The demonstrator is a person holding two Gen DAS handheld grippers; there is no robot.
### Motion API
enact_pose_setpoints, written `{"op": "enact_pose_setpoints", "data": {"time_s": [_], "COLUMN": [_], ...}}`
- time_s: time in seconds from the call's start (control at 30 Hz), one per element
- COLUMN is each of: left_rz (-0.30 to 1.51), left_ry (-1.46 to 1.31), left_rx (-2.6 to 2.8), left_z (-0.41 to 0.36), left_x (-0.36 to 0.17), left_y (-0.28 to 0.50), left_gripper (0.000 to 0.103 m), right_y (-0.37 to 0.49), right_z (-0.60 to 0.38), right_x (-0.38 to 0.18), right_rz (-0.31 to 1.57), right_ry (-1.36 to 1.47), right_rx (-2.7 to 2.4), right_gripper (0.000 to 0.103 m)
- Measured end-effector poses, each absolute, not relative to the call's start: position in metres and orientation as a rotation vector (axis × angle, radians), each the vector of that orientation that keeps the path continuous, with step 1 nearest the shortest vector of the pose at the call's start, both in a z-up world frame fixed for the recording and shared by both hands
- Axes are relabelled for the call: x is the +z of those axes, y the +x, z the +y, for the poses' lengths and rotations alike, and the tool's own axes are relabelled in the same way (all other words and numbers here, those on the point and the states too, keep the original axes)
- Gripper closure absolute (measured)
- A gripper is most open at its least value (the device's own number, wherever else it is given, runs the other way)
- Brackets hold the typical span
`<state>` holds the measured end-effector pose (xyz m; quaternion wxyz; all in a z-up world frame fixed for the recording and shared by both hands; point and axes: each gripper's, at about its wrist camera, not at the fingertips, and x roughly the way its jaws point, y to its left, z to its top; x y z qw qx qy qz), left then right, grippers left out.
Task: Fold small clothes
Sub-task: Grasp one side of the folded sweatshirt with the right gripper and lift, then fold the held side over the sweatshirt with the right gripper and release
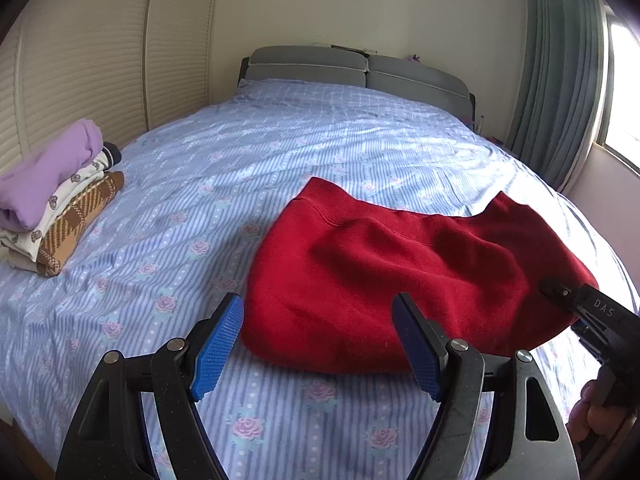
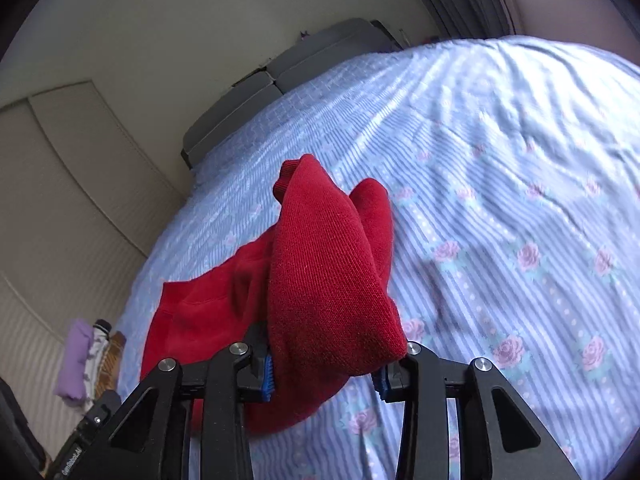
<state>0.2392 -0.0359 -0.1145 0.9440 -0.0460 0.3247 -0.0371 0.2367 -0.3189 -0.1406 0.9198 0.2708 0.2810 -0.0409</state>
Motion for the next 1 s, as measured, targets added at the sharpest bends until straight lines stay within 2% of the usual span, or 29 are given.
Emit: {"op": "enact_pose_setpoints", "data": {"time_s": [0.23,0.43,0.67,1.0], "left_rz": [0.636,0.623,0.632,0.644], "left_ry": [-0.129,-0.190,-0.231,-0.274], "left_rx": [0.010,0.097,0.183,0.234], "left_z": [0.018,0.081,0.142,0.190], "left_x": [-0.099,-0.091,-0.097,-0.110], "left_y": [0.226,0.212,0.198,0.191], "left_gripper": [0.027,0.027,0.027,0.027], "right_y": [0.241,0.256,0.268,0.254], "right_z": [-0.229,-0.136,-0.032,0.033], "right_x": [-0.079,-0.063,-0.108,-0.174], "right_rz": [0.458,0.407,0.453,0.547], "right_ry": [0.165,-0.129,-0.511,-0.813], "right_rx": [-0.149,-0.157,-0.114,-0.059], "right_gripper": [0.069,0.070,0.070,0.069]}}
